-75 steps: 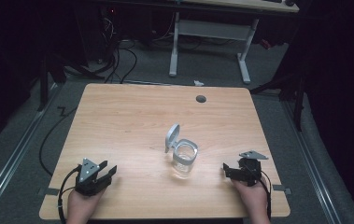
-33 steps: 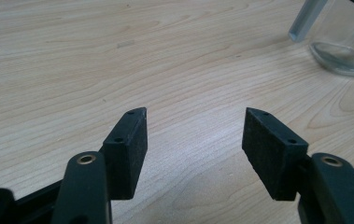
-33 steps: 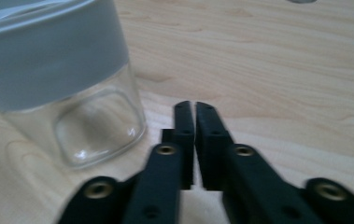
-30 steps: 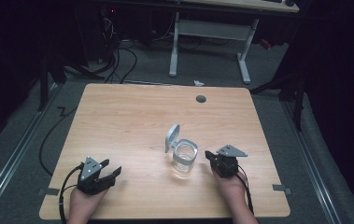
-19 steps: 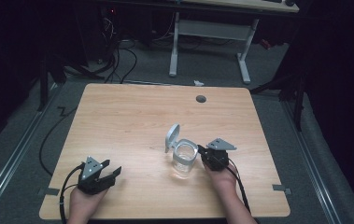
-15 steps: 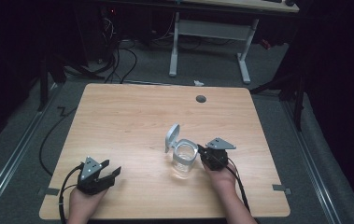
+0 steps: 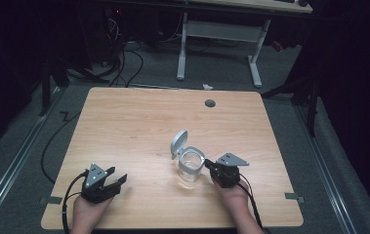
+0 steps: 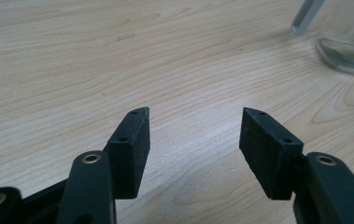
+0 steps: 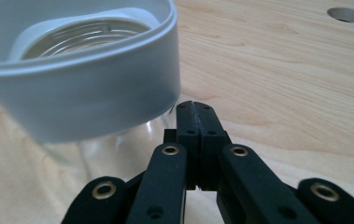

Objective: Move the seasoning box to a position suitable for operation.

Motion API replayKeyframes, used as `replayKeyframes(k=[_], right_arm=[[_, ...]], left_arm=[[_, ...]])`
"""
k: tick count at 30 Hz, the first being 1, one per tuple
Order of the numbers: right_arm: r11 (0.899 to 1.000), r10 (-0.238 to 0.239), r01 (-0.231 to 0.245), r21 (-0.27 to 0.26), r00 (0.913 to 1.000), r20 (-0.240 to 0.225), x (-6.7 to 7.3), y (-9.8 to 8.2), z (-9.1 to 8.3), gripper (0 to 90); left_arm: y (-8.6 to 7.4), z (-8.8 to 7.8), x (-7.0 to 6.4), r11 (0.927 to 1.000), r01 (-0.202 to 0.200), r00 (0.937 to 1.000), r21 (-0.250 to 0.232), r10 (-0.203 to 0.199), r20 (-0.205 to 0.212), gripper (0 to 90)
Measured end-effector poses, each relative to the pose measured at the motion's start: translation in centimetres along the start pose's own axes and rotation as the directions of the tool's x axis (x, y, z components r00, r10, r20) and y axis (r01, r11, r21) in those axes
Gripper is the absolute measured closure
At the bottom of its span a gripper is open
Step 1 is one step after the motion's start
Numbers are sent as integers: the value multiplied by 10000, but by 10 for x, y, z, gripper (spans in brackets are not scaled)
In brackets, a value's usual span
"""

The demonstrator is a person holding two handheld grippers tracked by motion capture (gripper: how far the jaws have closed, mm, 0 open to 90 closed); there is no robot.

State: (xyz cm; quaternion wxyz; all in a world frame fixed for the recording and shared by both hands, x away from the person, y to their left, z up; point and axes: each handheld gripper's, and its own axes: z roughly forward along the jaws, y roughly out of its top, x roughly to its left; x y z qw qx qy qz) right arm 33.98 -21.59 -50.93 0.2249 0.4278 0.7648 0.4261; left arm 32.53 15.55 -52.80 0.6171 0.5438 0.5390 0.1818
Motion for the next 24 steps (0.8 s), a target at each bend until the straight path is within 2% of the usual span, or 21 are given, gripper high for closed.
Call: replayKeyframes(k=[6, 8, 12, 16, 21, 24], right_arm=[[9995, -309, 307, -42, 9990, -331, 15, -6, -10, 900], [9992, -385, 384, -56, 9989, -266, 16, -6, -10, 897], [9998, -216, 215, -57, 9998, -18, 7, -1, -3, 897], [9999, -129, 129, 32, 9999, 5, 2, 5, 6, 897], [9995, -309, 309, 28, 9995, -94, 7, 6, 8, 900], [9993, -377, 377, 13, 9990, -231, 14, 2, 2, 899]], left_arm=[[-2, 2, -1, 10000, -33, 10000, 21, 33, 34, 436], [-2, 2, -1, 10000, -55, 10000, 54, 55, 23, 436], [-1, 2, -1, 10000, -43, 10000, 59, 43, 28, 436], [-1, 1, -1, 10000, -54, 10000, 43, 53, 57, 436], [-1, 1, -1, 10000, -29, 10000, 71, 29, 75, 436], [-1, 1, -1, 10000, -13, 10000, 76, 13, 85, 436]])
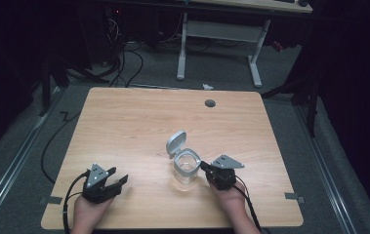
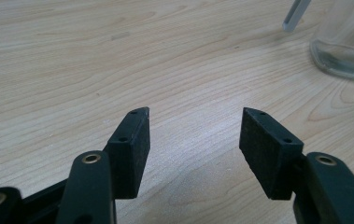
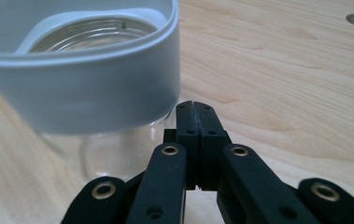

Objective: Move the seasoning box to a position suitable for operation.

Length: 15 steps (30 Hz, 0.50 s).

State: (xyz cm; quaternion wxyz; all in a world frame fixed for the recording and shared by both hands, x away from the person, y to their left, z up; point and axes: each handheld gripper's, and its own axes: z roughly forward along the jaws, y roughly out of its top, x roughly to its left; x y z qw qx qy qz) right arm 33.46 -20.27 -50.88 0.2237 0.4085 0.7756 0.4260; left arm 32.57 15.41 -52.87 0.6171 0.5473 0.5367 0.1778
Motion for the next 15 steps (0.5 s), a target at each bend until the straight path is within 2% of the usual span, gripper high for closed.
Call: replayKeyframes(k=[4, 5, 8, 9, 15], right_arm=[[10000, -43, 42, -80, 9998, -173, 8, -3, -5, 900], [9999, -120, 116, -111, 9994, -332, 15, -5, -8, 899], [9997, -195, 187, -142, 9985, -519, 23, -6, -10, 899], [9993, -360, 353, -122, 9971, -665, 30, -7, -10, 898], [9997, -256, 251, -73, 9967, -767, 36, -8, -7, 899]], left_arm=[[0, 0, 0, 10000, 7, 10000, -27, -7, -13, 436], [0, 1, 0, 10000, 3, 10000, -39, -3, -18, 436], [0, 1, -1, 10000, 33, 10000, -62, -33, -9, 436], [0, 1, -1, 10000, 46, 10000, -45, -46, 0, 436], [-1, 0, -1, 10000, 2, 10000, -5, -2, 13, 436]])
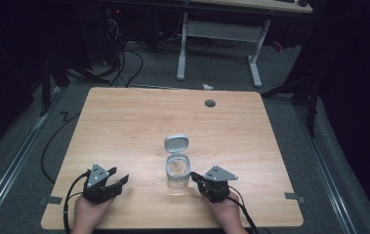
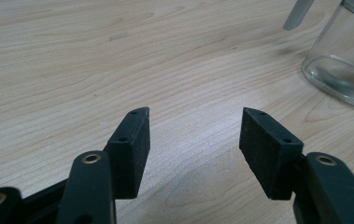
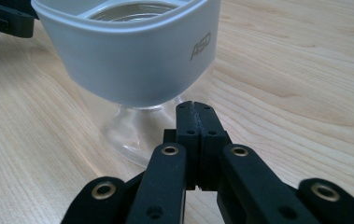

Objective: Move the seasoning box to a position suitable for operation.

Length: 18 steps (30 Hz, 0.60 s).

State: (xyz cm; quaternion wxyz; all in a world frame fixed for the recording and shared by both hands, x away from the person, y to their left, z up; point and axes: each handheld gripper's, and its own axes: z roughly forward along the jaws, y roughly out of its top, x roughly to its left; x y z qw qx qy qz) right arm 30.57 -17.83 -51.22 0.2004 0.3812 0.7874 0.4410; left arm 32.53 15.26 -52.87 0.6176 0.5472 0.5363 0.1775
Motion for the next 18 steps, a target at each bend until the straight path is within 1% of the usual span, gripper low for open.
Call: replayKeyframes(k=[3, 6, 18], right_arm=[[9999, -121, 121, -11, 9999, -41, 5, 0, 0, 898], [9999, -169, 169, -14, 9998, -73, 6, -1, 0, 897], [9999, -130, 130, -38, 9997, -199, 8, -1, -1, 892]], left_arm=[[0, 0, 0, 10000, 9, 10000, 12, -9, 15, 436], [0, 0, -1, 10000, 13, 10000, 44, -13, 32, 437], [-3, 1, -5, 9999, -111, 9999, 71, 111, 99, 434]])
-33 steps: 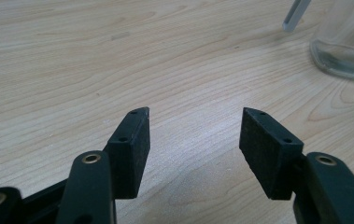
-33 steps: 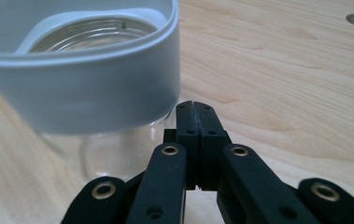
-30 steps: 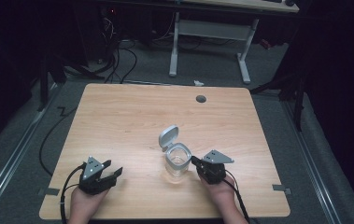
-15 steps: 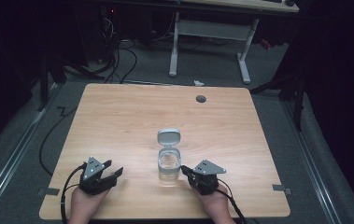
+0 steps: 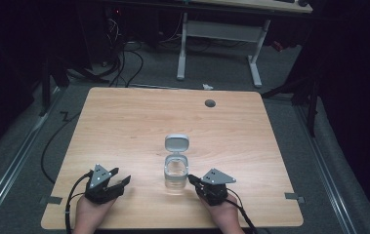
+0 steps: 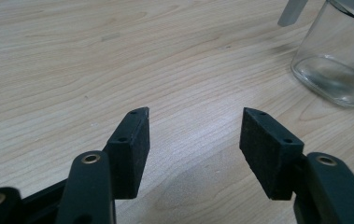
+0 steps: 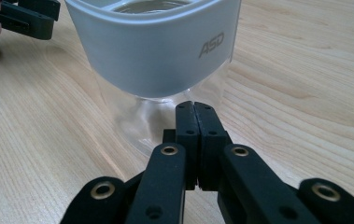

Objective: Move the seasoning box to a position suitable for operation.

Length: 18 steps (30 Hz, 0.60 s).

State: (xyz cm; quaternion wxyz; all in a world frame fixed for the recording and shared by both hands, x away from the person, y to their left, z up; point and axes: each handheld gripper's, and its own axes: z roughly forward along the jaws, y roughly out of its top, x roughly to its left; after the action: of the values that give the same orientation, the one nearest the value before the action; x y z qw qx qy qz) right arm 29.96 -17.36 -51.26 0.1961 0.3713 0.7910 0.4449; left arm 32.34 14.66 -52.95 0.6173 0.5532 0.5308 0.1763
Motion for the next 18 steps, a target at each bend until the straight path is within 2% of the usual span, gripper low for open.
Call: replayKeyframes(k=[5, 9, 11, 12, 13, 16, 17, 18], right_arm=[[9998, 185, -185, 14, 9997, 161, -7, -4, -2, 887], [9993, 368, -369, 43, 9990, 273, -13, -8, -5, 879], [9981, 605, -608, 79, 9977, 318, -19, -9, -7, 881], [9968, 800, -802, 48, 9959, 430, -24, -11, -8, 891], [9961, 874, -878, 76, 9950, 481, -26, -11, -9, 897], [9933, 1153, -1157, 2, 9905, 753, -32, -11, -12, 900], [9924, 1227, -1225, -77, 9889, 840, -34, -10, -12, 900], [9924, 1227, -1225, -77, 9889, 840, -34, -10, -12, 900]], left_arm=[[0, 0, -1, 10000, 22, 10000, 2, -22, 58, 433], [-4, 0, -10, 10000, -18, 9993, 15, 17, 378, 451], [-10, 1, -20, 9993, -345, 9979, 126, 337, 555, 451], [-15, 3, -30, 9991, -332, 9962, 268, 309, 815, 461], [-19, 4, -38, 9990, -300, 9938, 327, 263, 1079, 475], [-30, 5, -56, 9962, -651, 9858, 571, 554, 1584, 538], [-30, 5, -56, 9962, -651, 9858, 571, 554, 1584, 564], [-34, 6, -62, 9950, -791, 9837, 606, 680, 1663, 564]])
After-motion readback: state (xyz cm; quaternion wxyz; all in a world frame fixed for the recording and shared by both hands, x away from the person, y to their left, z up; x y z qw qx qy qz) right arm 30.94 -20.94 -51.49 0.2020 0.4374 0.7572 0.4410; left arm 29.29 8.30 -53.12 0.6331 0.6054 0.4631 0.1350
